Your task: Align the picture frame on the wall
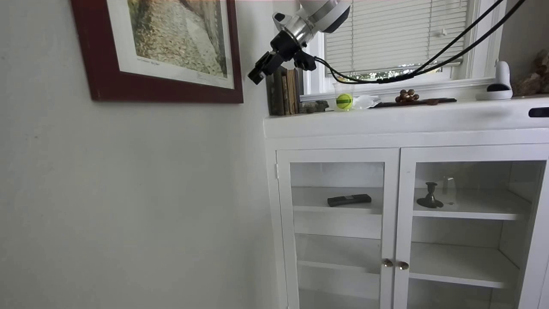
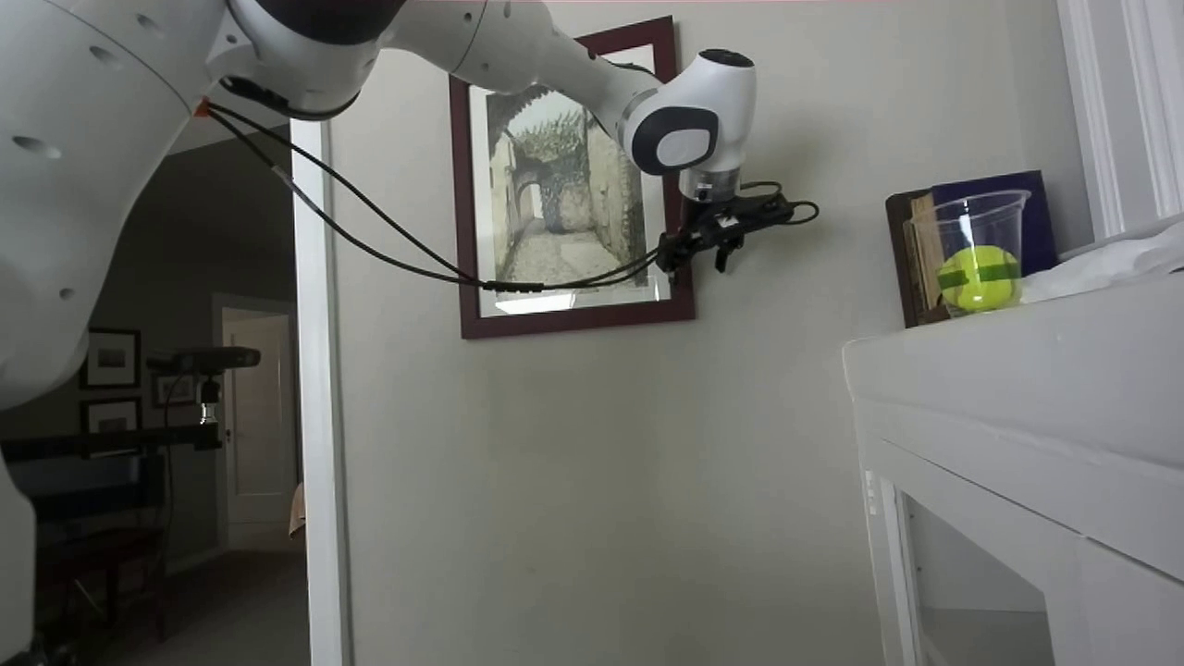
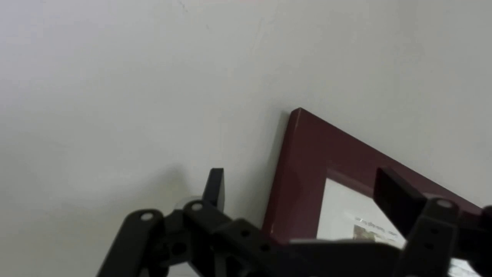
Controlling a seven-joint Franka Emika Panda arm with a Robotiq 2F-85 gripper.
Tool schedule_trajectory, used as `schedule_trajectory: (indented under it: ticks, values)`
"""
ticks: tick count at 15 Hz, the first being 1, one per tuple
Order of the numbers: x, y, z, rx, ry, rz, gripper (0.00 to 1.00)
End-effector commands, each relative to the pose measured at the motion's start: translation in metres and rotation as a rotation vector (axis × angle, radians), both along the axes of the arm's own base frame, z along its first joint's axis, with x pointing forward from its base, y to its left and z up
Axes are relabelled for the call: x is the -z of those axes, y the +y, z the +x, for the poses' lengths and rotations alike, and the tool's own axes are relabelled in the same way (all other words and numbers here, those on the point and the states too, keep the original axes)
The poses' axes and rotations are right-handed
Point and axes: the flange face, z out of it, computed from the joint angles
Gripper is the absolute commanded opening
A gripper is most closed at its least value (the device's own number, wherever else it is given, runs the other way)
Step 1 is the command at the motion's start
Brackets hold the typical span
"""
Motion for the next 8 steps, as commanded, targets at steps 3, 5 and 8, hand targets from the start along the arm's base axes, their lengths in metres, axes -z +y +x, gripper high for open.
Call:
schedule_trajectory:
  ticks: [3,5,8]
  values:
    - [-0.042,0.001,-0.048,0.008,0.160,0.008,1.00]
    - [-0.064,-0.004,-0.065,0.061,0.180,0.001,1.00]
    - [-0.092,-0.005,-0.098,0.081,0.266,0.000,1.00]
